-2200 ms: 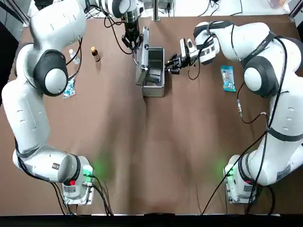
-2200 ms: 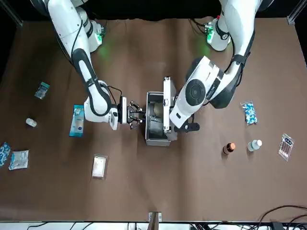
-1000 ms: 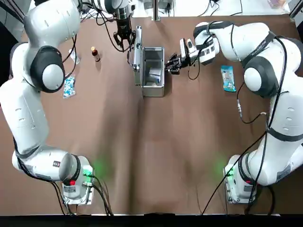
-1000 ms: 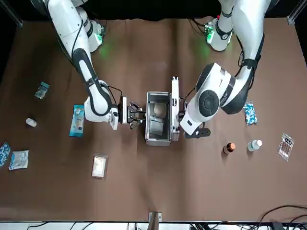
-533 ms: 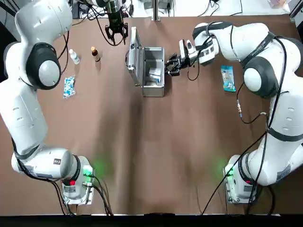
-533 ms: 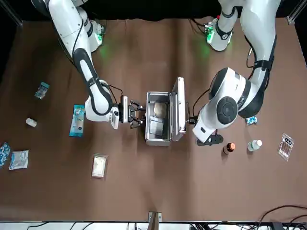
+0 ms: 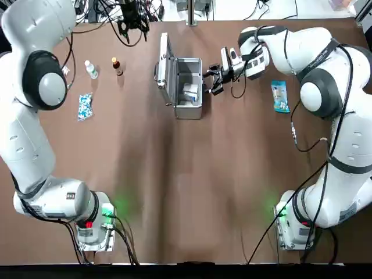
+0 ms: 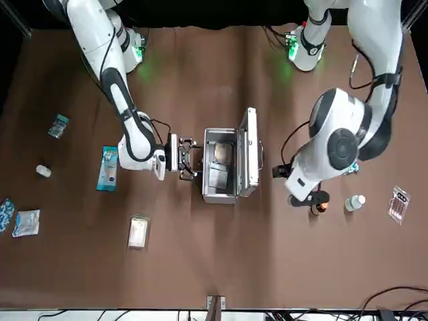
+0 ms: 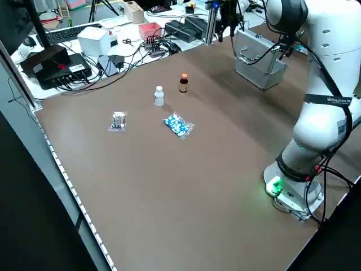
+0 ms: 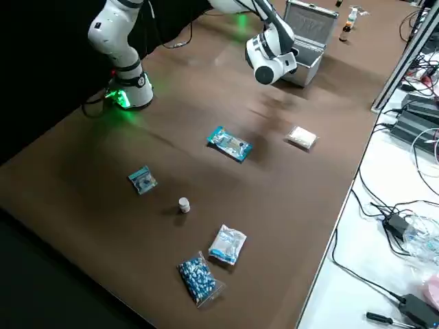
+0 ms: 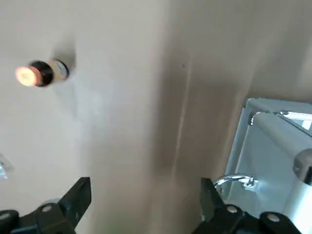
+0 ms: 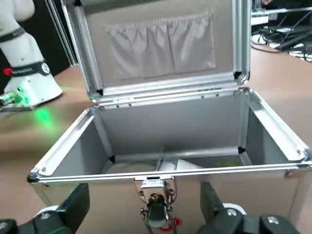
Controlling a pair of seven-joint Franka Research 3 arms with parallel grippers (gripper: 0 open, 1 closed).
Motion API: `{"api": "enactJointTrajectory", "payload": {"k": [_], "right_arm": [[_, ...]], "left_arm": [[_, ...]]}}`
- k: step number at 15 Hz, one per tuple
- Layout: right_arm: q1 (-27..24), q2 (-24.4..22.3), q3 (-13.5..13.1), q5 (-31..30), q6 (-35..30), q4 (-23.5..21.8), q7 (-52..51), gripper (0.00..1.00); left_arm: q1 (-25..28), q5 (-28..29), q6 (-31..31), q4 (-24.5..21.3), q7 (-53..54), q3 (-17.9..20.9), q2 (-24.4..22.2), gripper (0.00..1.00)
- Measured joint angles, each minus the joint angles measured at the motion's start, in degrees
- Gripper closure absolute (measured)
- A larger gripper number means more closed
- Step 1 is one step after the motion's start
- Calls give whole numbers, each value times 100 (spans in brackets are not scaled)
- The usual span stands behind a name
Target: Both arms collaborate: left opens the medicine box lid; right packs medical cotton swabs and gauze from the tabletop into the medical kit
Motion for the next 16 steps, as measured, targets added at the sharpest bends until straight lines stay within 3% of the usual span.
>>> {"api": "enactJointTrajectory", "payload": {"k": [6,8,13,16], "right_arm": [[-531,-130,-15,-585,-585,68,77,0],[-818,-548,-19,-1317,-688,138,711,0],[-1338,-1367,-32,-2283,-1421,280,2155,0],[-1695,-1618,-44,-3027,-1854,623,3209,0]], "left_arm": [[246,4,-274,6,637,9,-445,1],[396,11,-404,14,852,11,-745,1],[635,12,-766,19,1338,27,-1289,1],[575,12,-879,18,1627,321,-1650,1]]}}
